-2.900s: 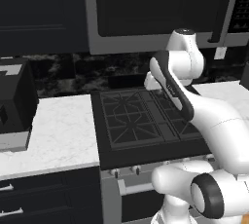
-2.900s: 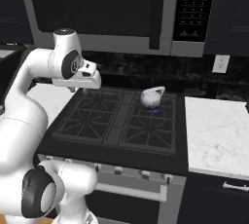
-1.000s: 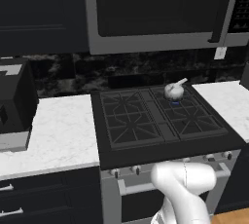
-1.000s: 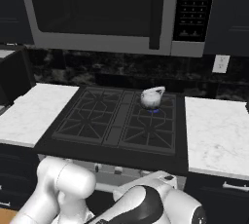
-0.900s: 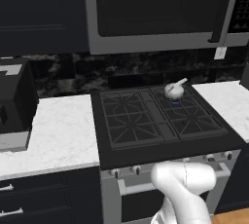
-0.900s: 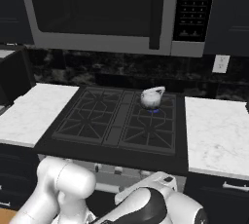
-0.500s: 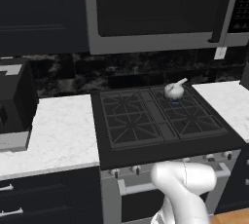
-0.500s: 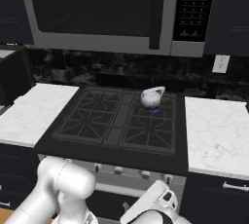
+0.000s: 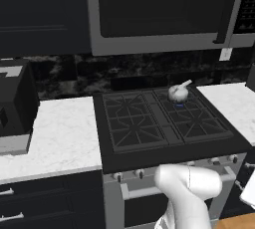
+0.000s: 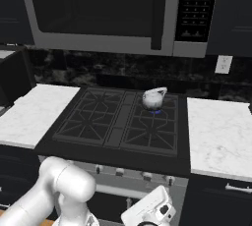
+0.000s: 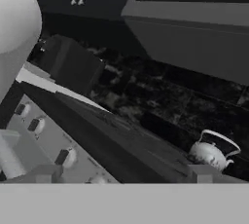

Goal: Turn off the rear right burner of the stove.

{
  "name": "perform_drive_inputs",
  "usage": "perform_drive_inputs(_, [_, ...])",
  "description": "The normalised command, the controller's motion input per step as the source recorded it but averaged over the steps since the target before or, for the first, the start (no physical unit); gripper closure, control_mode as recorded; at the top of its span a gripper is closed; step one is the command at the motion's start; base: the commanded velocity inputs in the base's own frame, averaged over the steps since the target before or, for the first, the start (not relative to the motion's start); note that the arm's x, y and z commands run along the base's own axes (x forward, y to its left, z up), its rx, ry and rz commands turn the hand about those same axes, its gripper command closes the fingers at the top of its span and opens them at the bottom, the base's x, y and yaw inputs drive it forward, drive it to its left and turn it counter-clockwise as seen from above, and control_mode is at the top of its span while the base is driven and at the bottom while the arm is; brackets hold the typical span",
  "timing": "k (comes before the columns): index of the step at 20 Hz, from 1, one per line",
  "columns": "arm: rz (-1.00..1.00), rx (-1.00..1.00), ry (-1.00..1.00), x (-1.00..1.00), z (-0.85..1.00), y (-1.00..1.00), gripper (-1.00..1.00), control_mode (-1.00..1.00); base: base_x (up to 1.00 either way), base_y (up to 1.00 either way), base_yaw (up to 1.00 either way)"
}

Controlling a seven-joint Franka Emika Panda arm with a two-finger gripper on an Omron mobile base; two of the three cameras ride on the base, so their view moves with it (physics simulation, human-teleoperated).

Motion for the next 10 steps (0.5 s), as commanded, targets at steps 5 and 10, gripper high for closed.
perform_drive_inputs(5, [-0.29, -0.22, -0.12, 0.61, -0.03, 0.0, -1.0, -1.0, 0.0, 0.0, 0.0])
perform_drive_inputs(10, [-0.11, -0.27, -0.05, 0.3, -0.3, -0.02, -1.0, -1.0, 0.0, 0.0, 0.0])
